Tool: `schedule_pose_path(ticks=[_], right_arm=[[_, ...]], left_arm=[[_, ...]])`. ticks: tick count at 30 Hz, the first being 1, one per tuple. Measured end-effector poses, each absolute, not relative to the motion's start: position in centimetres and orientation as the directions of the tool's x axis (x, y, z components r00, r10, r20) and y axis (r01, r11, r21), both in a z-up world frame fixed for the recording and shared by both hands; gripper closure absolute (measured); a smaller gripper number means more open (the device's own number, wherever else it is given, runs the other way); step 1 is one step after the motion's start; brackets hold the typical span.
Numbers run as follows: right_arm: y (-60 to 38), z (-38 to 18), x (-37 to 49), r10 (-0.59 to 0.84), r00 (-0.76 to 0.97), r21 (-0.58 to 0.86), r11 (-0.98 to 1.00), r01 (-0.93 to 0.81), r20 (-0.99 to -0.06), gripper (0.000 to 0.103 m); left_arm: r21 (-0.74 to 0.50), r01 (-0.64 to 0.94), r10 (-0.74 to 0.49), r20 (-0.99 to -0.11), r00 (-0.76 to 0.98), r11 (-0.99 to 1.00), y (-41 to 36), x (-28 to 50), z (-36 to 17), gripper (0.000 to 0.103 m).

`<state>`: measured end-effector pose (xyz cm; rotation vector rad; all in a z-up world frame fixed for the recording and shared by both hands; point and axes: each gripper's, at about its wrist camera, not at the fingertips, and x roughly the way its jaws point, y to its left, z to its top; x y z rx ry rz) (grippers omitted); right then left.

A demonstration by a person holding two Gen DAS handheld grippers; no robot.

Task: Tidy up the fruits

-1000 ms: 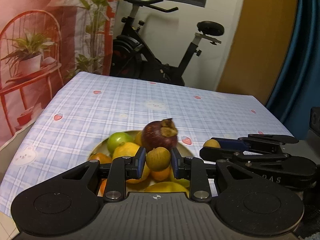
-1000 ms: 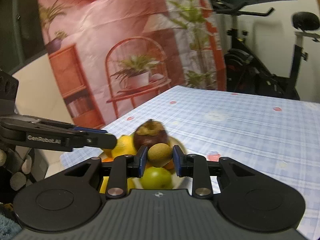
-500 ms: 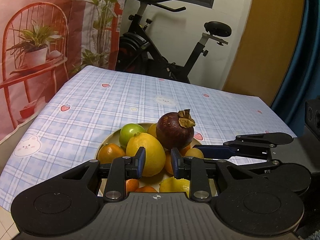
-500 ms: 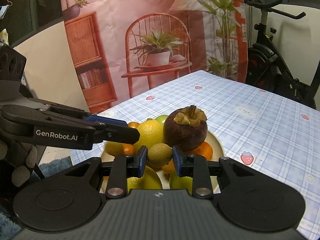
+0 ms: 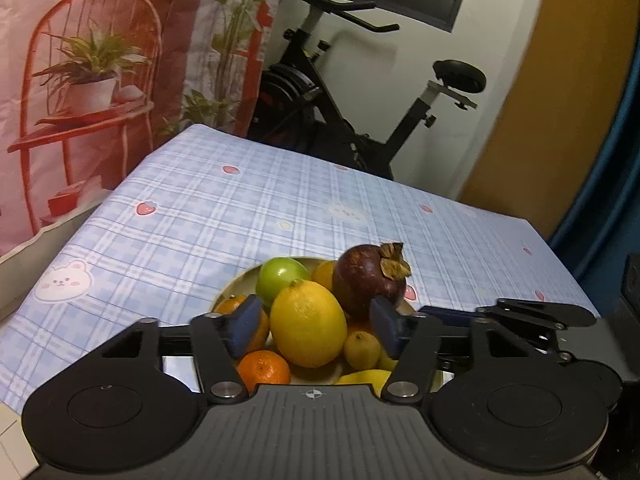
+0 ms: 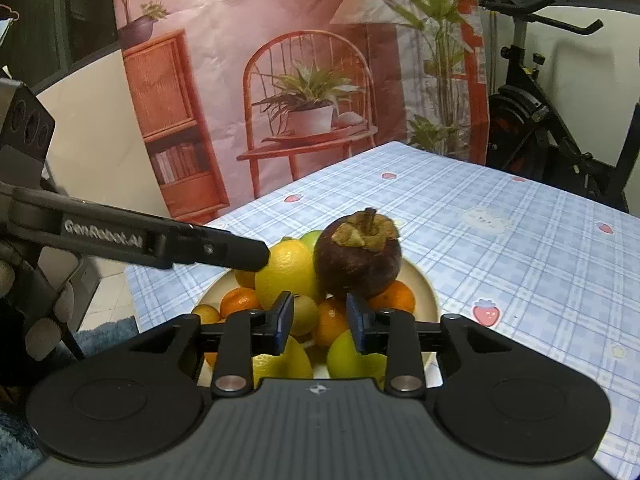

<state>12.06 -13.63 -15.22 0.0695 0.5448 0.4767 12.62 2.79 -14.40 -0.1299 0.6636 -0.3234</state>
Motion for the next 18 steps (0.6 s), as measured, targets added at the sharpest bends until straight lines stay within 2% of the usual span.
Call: schedule_pose_path(ticks=[4, 6, 8, 11, 14, 18], right_arm=[[-14.6, -14.7, 11.5, 0.427, 0.772, 0.188, 0.903, -0.385, -0.471, 0.052], [-15.1, -14.1, 11.2, 0.411, 0.787, 0.184, 0.911, -0.368, -0.46, 0.032], [-15.9, -13.3, 10.7, 0.388, 0.815, 0.186, 0.922, -0.341, -0.43, 0.017], [-17.2, -11.8, 10.1, 0.332, 0.864, 0.181, 0.942, -0.283, -0.378, 0.003], [-18.4, -9.6, 9.5, 0.265, 0.906, 0.149, 0.962, -0.227, -0.331, 0.0], [-19.6, -6.3, 8.6, 0.175, 0.932, 0.143, 0.98, -0.136, -0.317, 0.0]], left_arm=[[-0.243, 0.231, -0.333, -0.59, 0.736, 0.942, 2.8, 12.7, -13.8, 0.014], [-0.226, 0.225, -0.317, -0.597, 0.737, 0.948, 2.4, 12.8, -13.1, 0.013], [-0.191, 0.218, -0.29, -0.601, 0.745, 0.957, 1.9, 12.7, -12.2, 0.012], [-0.174, 0.213, -0.275, -0.588, 0.761, 0.961, 1.5, 12.5, -10.7, 0.012], [-0.146, 0.195, -0.244, -0.557, 0.794, 0.97, 1.0, 11.8, -8.7, 0.012], [-0.072, 0.159, -0.174, -0.494, 0.852, 0.985, -0.2, 10.6, -5.2, 0.012]])
